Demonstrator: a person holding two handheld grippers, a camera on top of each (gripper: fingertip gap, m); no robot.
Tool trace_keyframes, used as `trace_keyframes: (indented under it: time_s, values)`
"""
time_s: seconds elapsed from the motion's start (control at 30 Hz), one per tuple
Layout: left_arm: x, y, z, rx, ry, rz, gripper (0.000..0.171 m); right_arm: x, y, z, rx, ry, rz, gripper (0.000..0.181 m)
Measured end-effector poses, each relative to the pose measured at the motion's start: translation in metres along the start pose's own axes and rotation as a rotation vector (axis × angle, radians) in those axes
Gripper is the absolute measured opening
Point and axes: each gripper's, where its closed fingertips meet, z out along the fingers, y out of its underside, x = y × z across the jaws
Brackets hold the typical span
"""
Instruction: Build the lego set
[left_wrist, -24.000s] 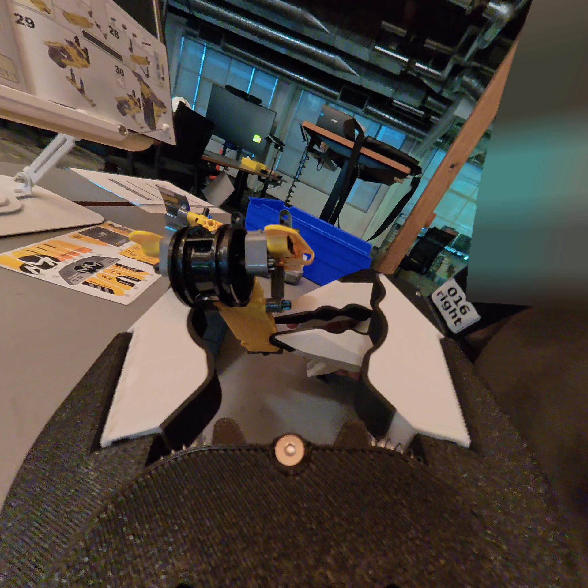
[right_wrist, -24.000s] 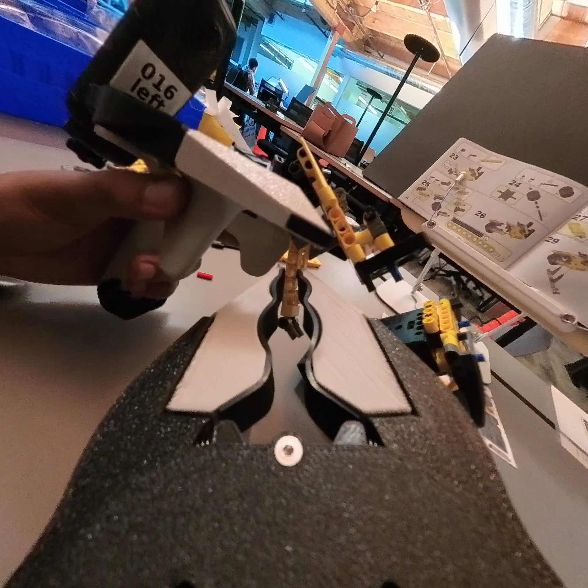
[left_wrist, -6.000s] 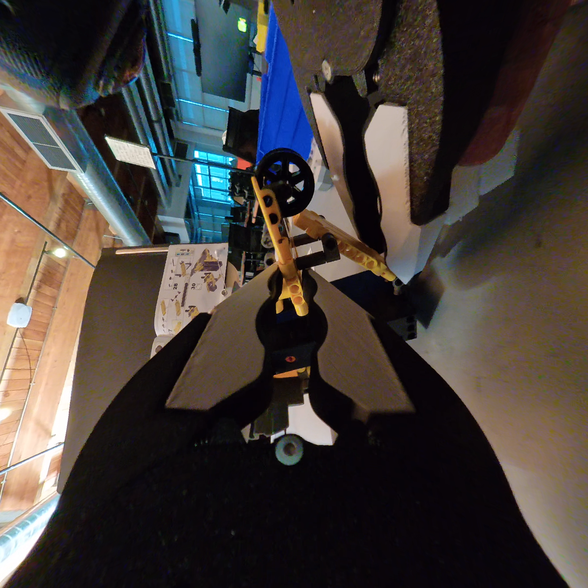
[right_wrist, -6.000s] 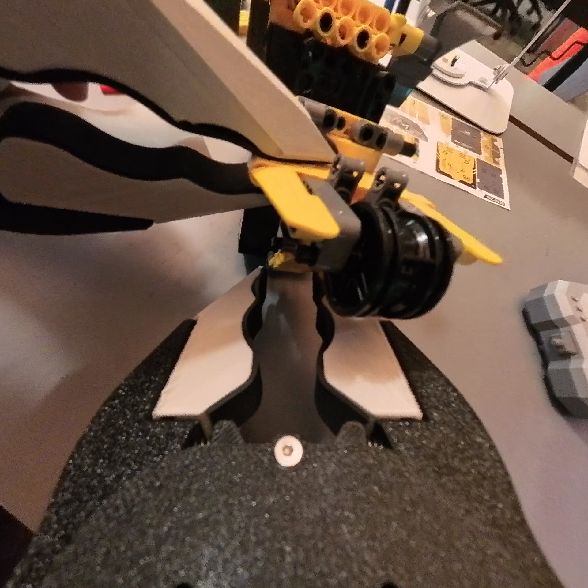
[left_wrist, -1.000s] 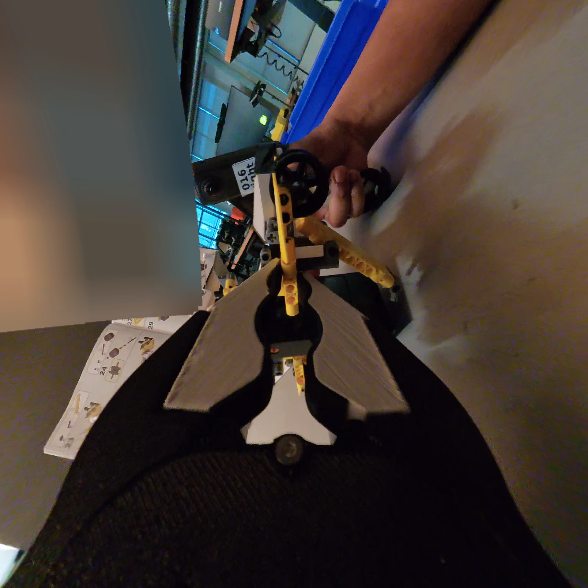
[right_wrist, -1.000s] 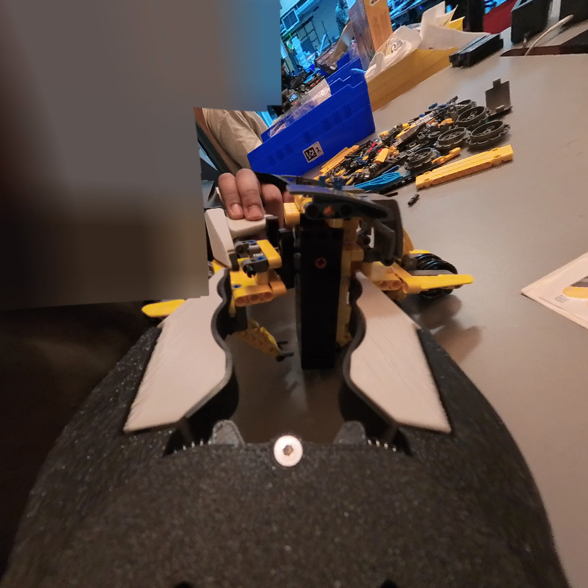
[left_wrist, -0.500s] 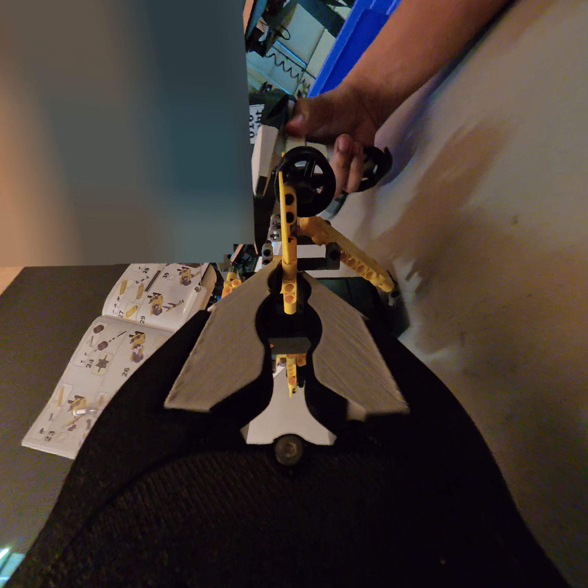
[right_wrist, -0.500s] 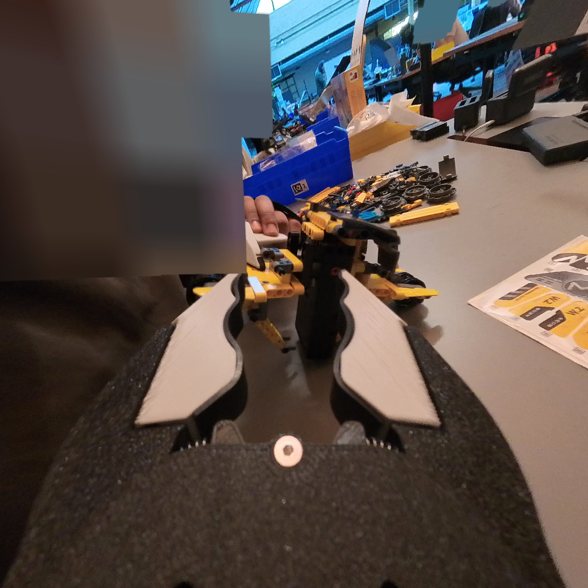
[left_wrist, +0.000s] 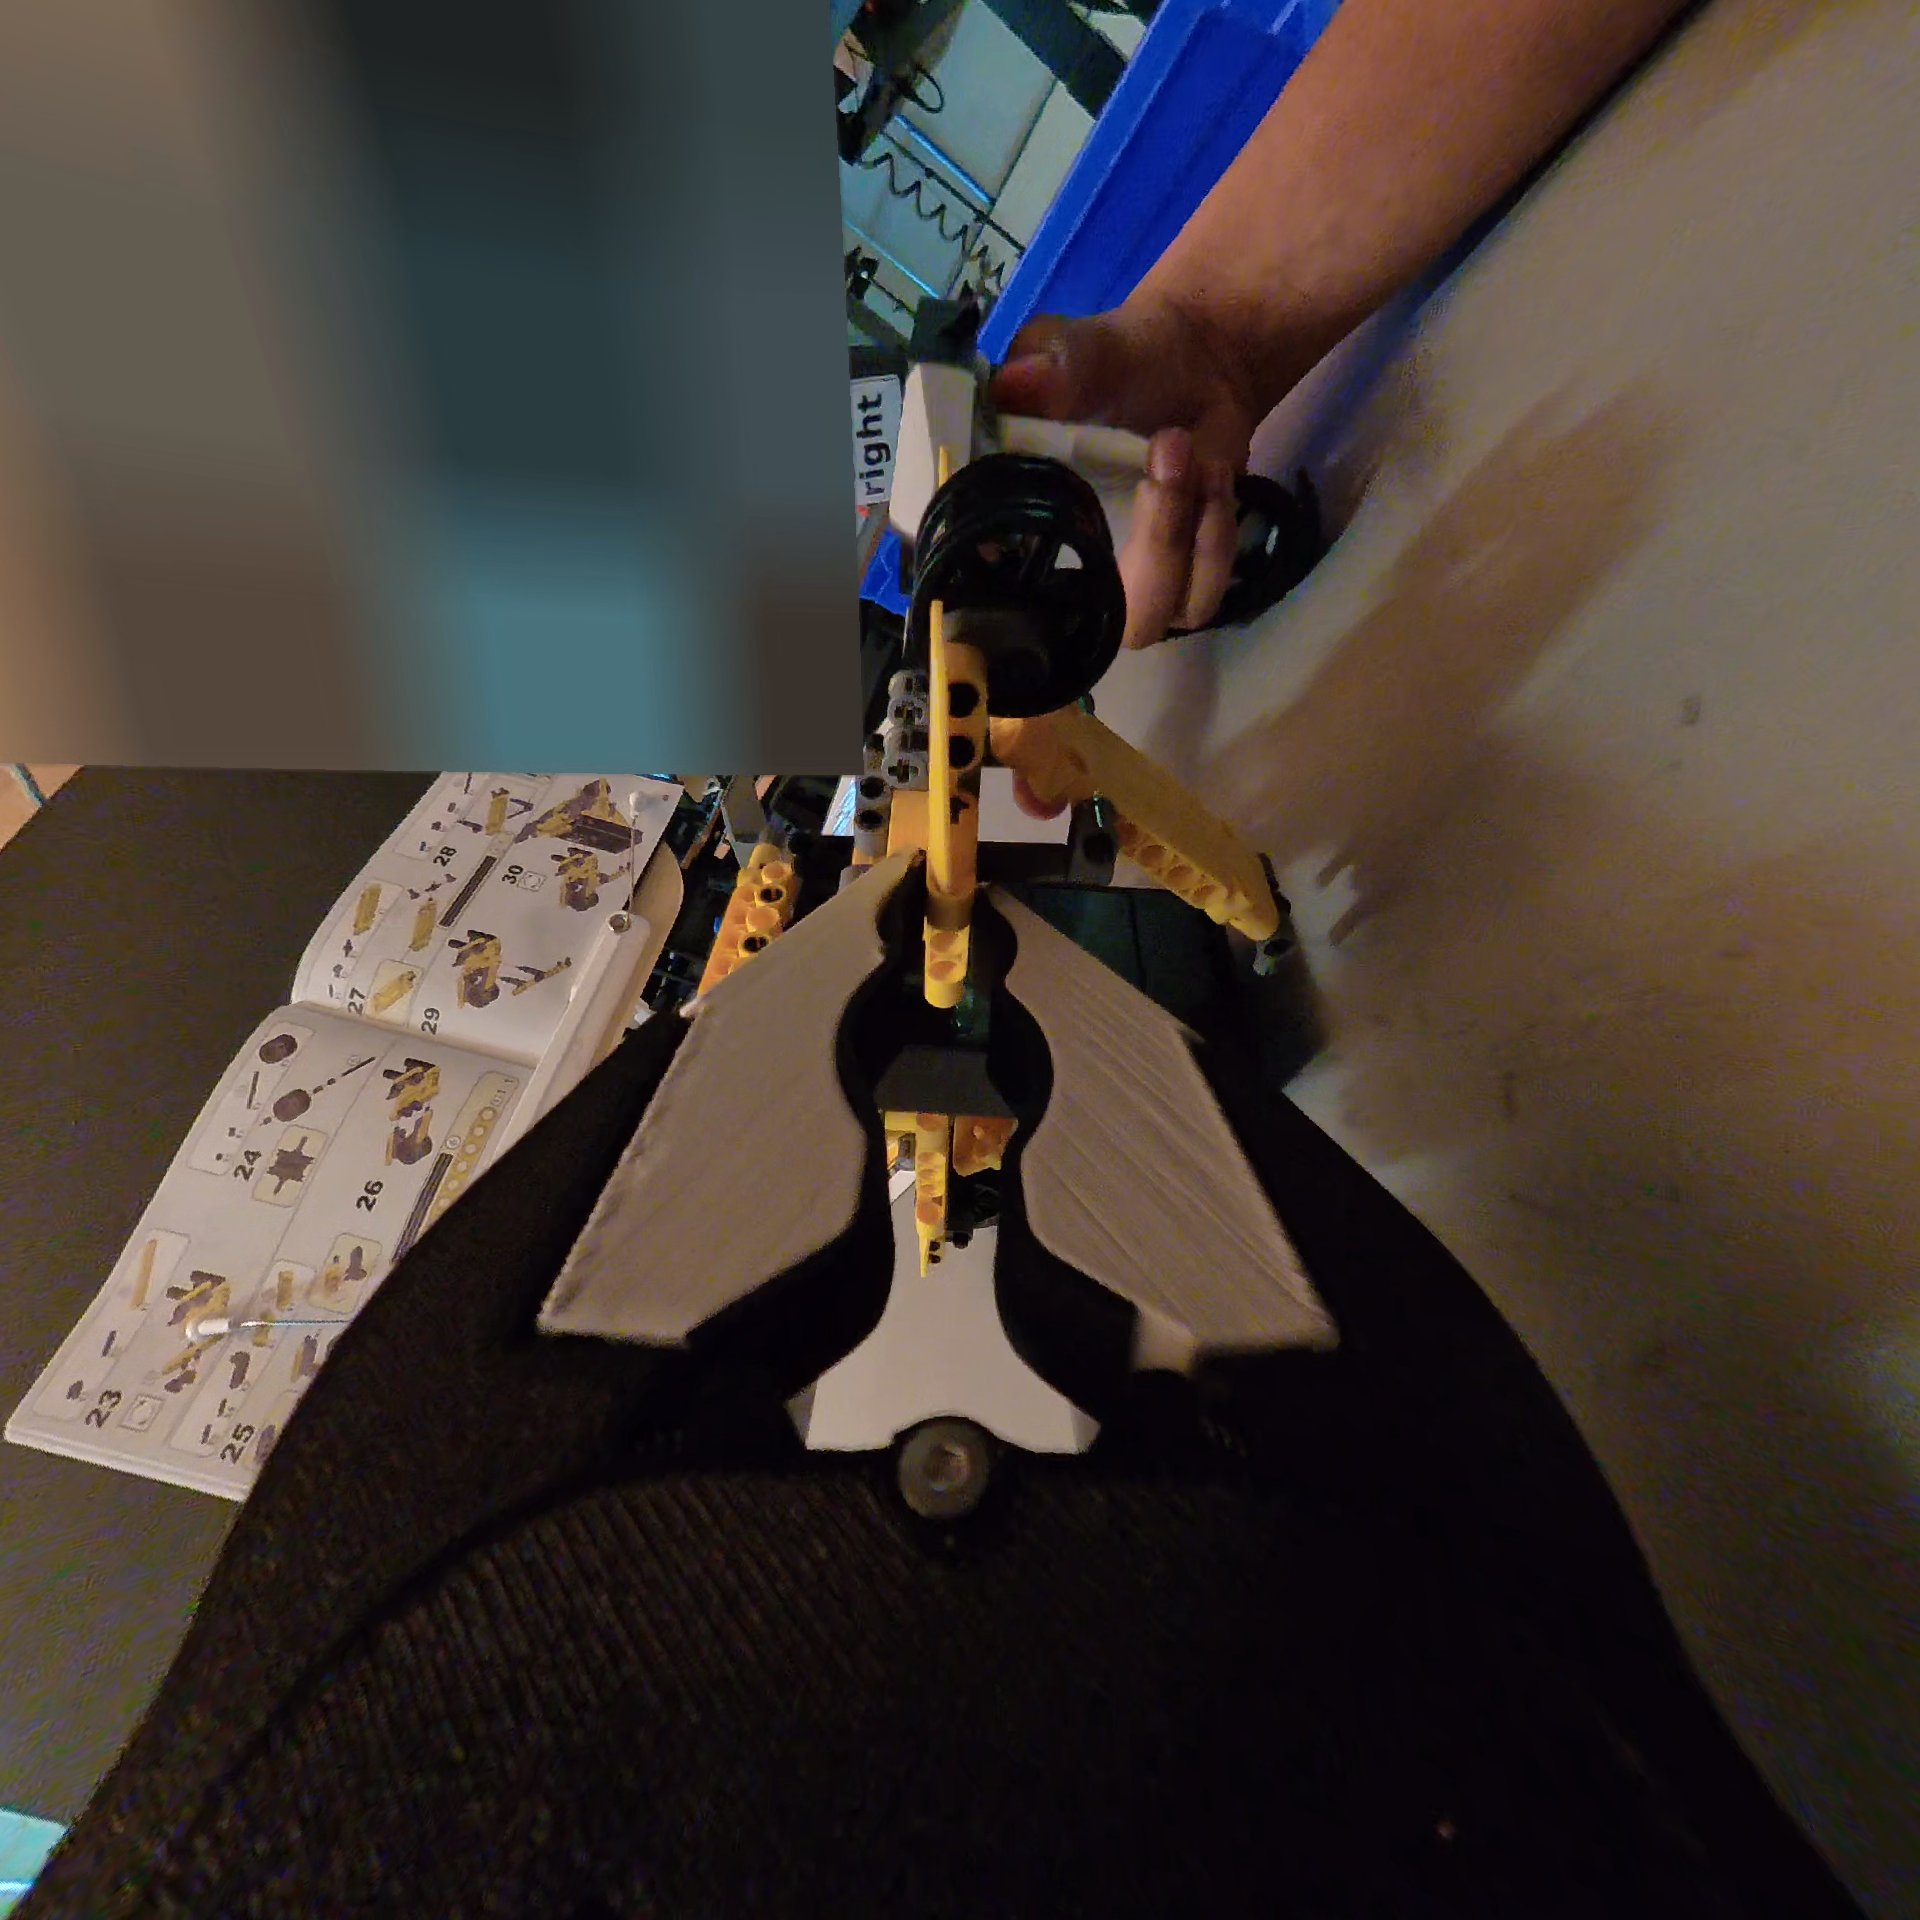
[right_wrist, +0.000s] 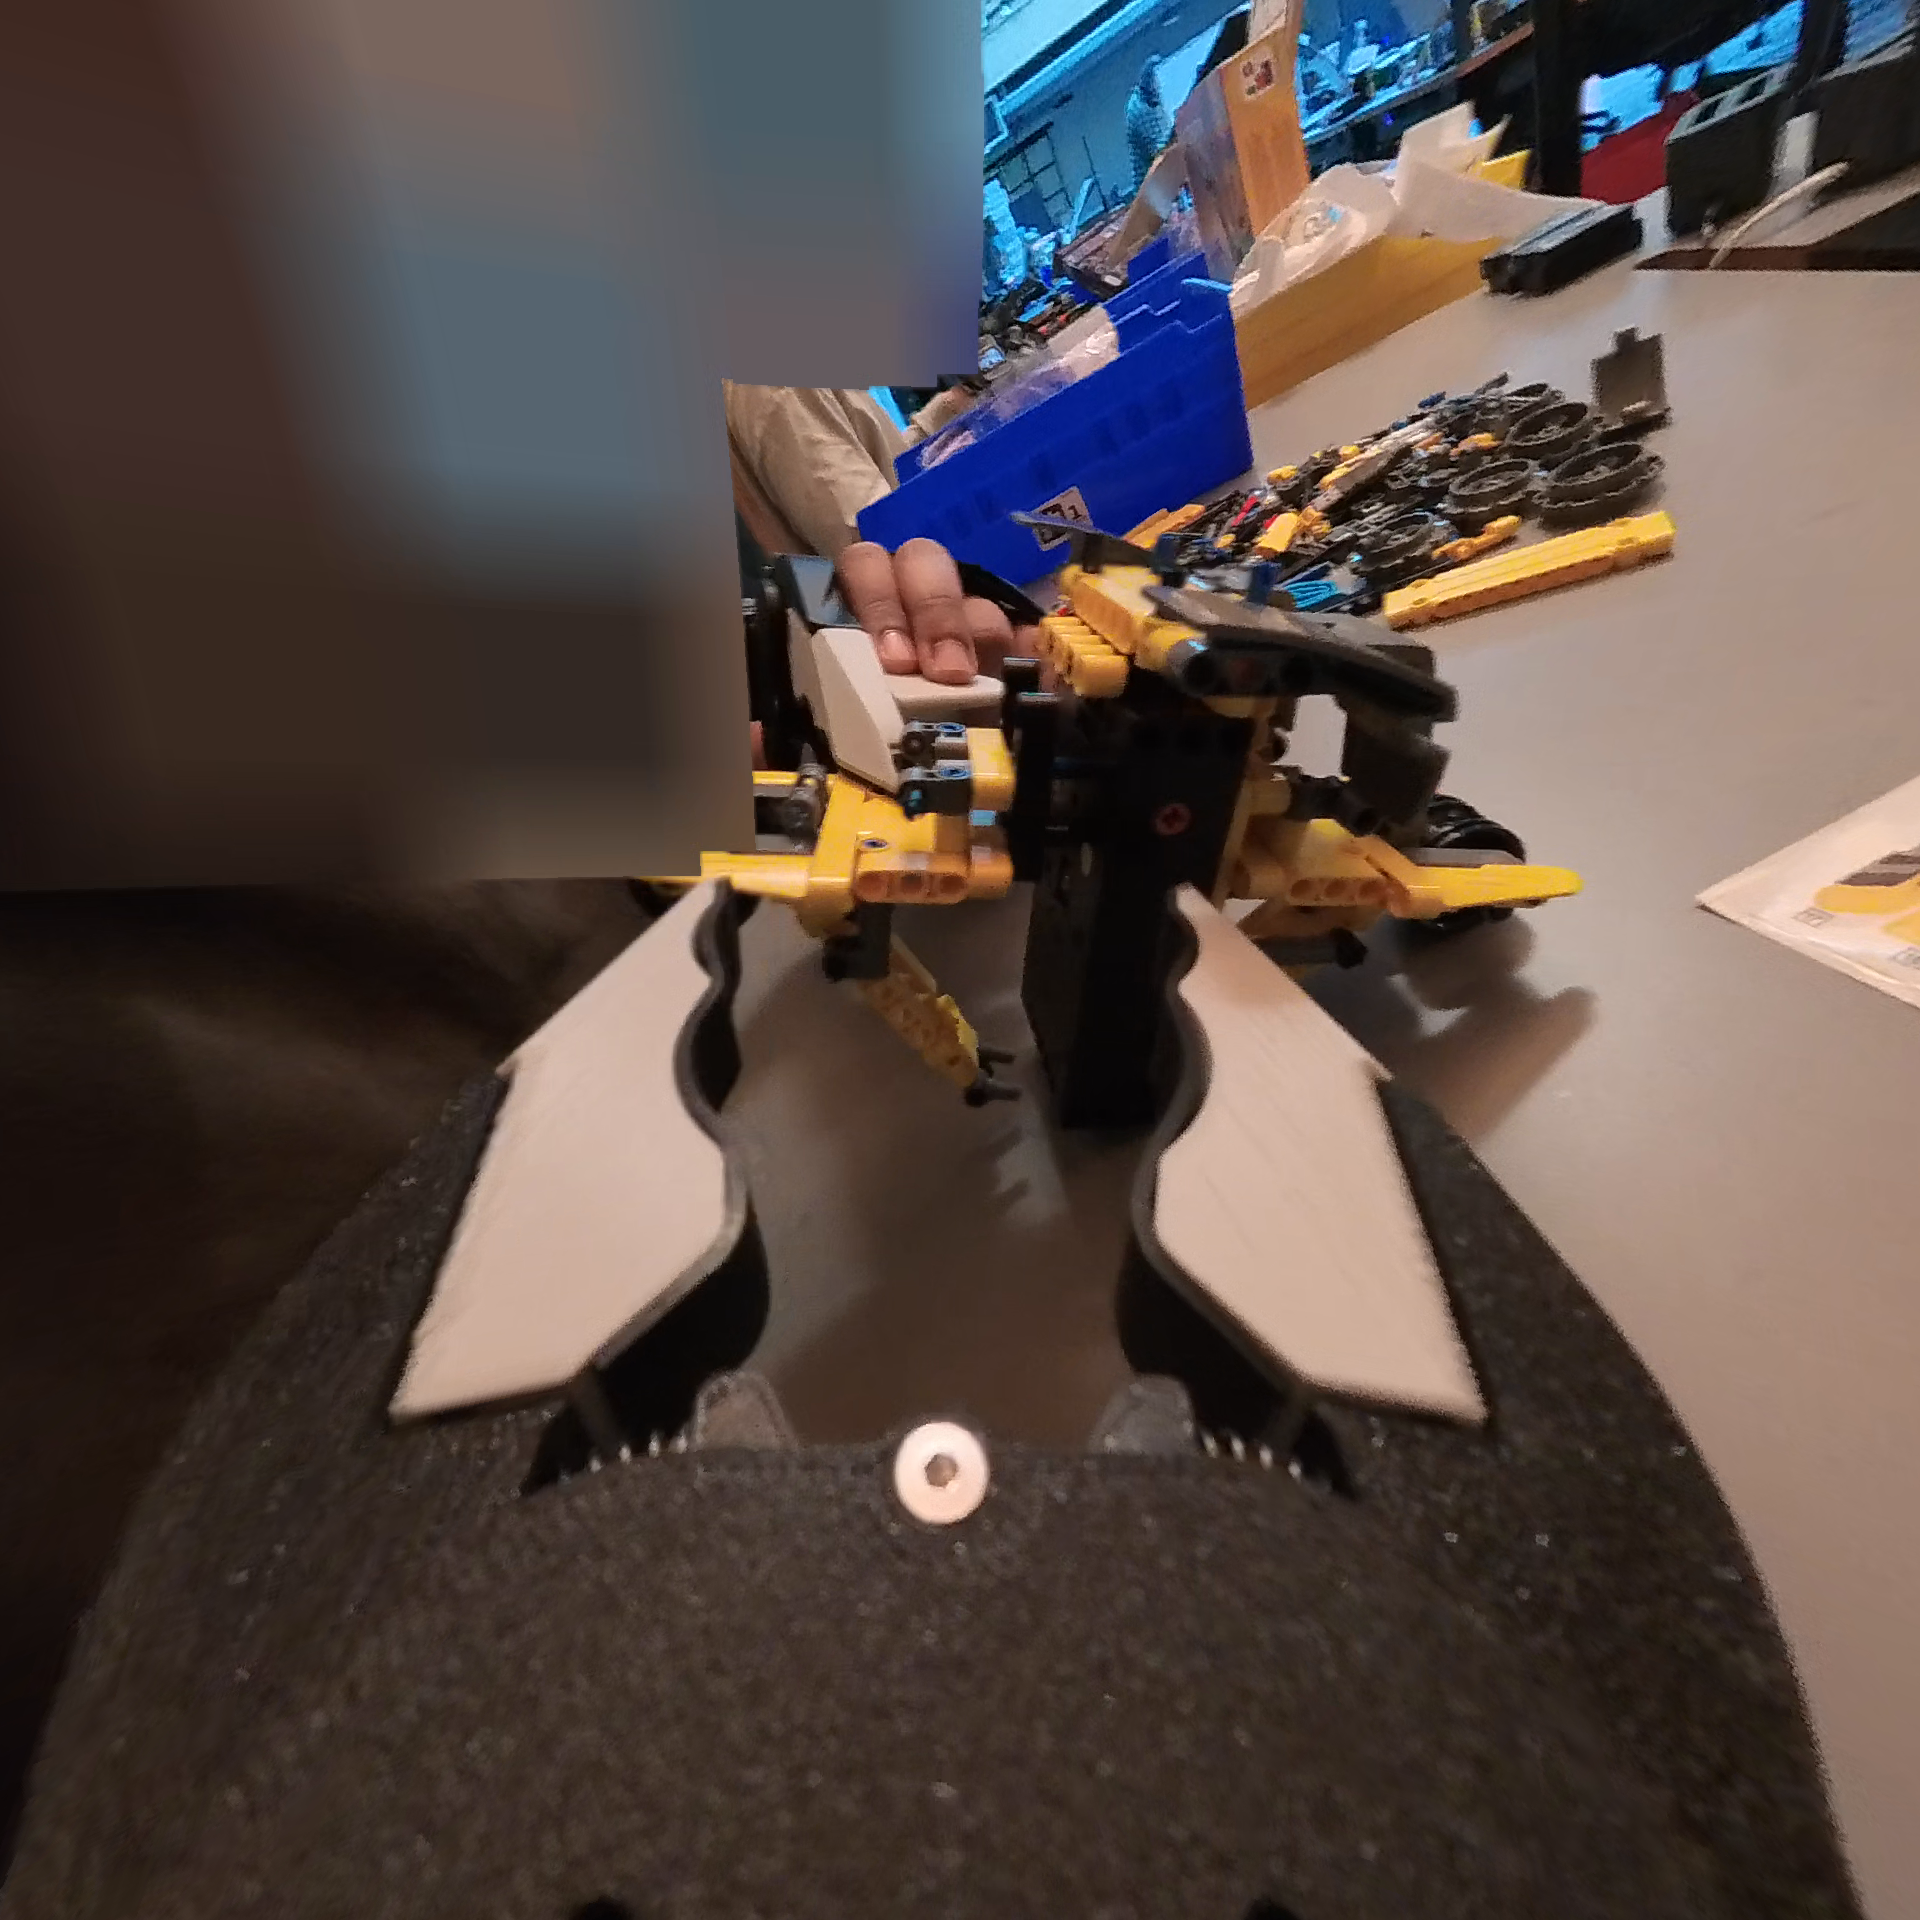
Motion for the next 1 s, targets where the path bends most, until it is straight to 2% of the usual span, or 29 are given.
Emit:
trace_keyframes:
  time_s: [0.13, 0.2, 0.27, 0.33, 0.6, 0.77, 1.0]
  values:
    - [0.0, 0.001, 0.0, -0.006, -0.001, 0.003, 0.001, -0.011, -0.014, -0.002, 0.064, -0.039, 0.019, 0.092]
    - [0.0, 0.001, 0.0, -0.01, -0.003, 0.01, 0.001, -0.011, -0.017, 0.001, 0.066, -0.003, 0.011, 0.105]
    - [0.0, 0.001, 0.001, -0.016, -0.006, 0.012, 0.001, -0.009, -0.015, 0.008, 0.041, 0.052, -0.009, 0.126]
    - [0.0, 0.001, 0.001, -0.022, -0.007, 0.018, 0.001, -0.009, -0.011, 0.018, 0.009, 0.099, -0.028, 0.134]
    - [-0.001, 0.004, 0.001, -0.04, -0.014, 0.028, 0.001, -0.011, 0.007, 0.038, -0.098, 0.244, -0.049, 0.138]
    - [-0.002, 0.005, 0.002, -0.044, -0.015, 0.02, 0.001, -0.004, 0.004, 0.039, -0.049, 0.284, -0.049, 0.132]
    - [-0.003, 0.008, 0.002, -0.048, -0.018, 0.011, 0.001, 0.0, -0.001, 0.037, 0.02, 0.257, -0.011, 0.125]
